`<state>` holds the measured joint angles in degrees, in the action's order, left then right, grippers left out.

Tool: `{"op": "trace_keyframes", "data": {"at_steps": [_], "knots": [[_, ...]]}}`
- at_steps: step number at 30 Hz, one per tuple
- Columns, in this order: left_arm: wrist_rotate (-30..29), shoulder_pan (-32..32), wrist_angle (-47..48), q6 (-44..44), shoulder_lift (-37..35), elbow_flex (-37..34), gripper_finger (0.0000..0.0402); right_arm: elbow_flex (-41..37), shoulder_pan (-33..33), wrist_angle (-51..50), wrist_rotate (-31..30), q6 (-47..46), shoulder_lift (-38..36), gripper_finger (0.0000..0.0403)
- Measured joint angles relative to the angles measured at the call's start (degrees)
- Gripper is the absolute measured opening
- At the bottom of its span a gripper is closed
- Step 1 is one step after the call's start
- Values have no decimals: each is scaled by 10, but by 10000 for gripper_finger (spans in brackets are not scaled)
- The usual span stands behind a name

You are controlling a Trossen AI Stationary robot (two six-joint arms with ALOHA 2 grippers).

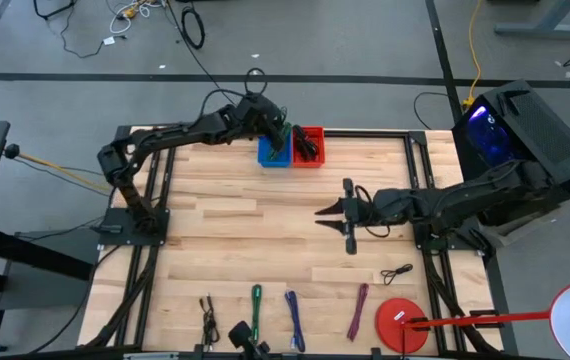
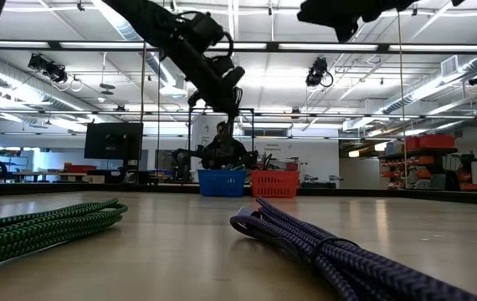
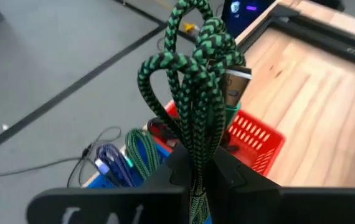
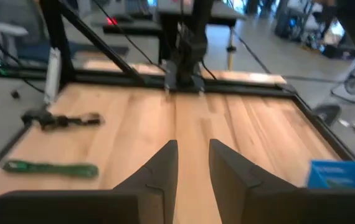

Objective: Pick & Place USB Port
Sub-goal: Put the green charger cable into the blue bin

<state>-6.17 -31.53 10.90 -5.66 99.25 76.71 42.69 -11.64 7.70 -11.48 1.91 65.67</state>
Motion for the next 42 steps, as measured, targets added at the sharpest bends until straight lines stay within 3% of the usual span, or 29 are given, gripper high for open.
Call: {"op": "trace_keyframes", "data": {"at_steps": [11, 20, 29, 38, 42], "knots": [[-16, -22, 18, -29, 47, 1, 20, -62, -3, 105, 3, -17, 3, 91], [-24, -28, 71, -57, 73, 0, 20, -63, -3, 112, 4, -15, 2, 91], [-27, -27, 66, -78, 94, 0, 19, -63, -3, 107, 0, -15, 2, 91], [-29, -29, 72, -114, 111, 0, 62, -63, -3, 102, 0, -14, 2, 91], [-58, -31, 63, -133, 111, 0, 78, -63, -3, 102, 0, -14, 2, 91]]}}
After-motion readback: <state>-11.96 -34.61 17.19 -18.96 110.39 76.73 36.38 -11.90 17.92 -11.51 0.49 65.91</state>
